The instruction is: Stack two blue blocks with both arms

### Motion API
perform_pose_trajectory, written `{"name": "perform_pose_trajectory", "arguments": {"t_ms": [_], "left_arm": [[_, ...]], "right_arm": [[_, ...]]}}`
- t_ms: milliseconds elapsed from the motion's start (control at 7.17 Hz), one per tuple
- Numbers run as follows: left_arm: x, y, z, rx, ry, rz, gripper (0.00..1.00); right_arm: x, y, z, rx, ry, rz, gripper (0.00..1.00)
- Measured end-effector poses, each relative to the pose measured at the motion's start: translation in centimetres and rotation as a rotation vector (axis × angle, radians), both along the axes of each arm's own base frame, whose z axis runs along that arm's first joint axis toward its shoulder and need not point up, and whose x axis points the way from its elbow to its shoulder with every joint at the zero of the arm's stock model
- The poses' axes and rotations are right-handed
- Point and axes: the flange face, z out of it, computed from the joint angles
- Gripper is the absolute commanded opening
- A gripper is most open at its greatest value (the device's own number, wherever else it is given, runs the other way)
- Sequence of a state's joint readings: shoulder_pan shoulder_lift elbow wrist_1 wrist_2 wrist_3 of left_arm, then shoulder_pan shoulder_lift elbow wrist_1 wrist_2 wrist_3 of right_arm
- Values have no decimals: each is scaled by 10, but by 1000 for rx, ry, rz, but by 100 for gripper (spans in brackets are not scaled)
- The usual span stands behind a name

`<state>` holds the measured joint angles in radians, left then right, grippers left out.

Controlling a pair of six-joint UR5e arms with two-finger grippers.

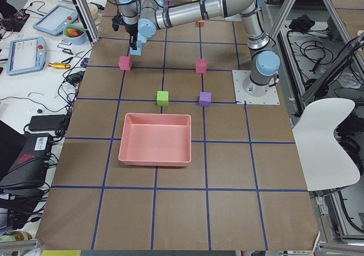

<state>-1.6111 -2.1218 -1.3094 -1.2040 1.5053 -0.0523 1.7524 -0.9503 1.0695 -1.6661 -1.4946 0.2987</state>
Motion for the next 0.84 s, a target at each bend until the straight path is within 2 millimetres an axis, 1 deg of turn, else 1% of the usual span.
{"name": "perform_pose_trajectory", "arguments": {"t_ms": [140, 279, 419, 558, 698, 837], "left_arm": [[-23, -5, 1, -8, 10, 11, 0], [-54, -8, -2, -15, 18, 11, 0], [-87, -8, -6, -18, 20, -2, 0], [-114, -6, -10, -19, 20, -2, 0], [-133, -4, -12, -19, 22, 9, 0], [-146, -2, -14, -19, 23, 13, 0]], "right_arm": [[-31, 10, 30, 18, 2, 56, 100], [-65, 24, 60, 44, 0, 110, 100], [-92, 42, 86, 61, -1, 140, 100], [-109, 61, 100, 74, 11, 163, 100], [-117, 81, 103, 91, 31, 181, 100], [-121, 102, 100, 107, 41, 189, 100]]}}
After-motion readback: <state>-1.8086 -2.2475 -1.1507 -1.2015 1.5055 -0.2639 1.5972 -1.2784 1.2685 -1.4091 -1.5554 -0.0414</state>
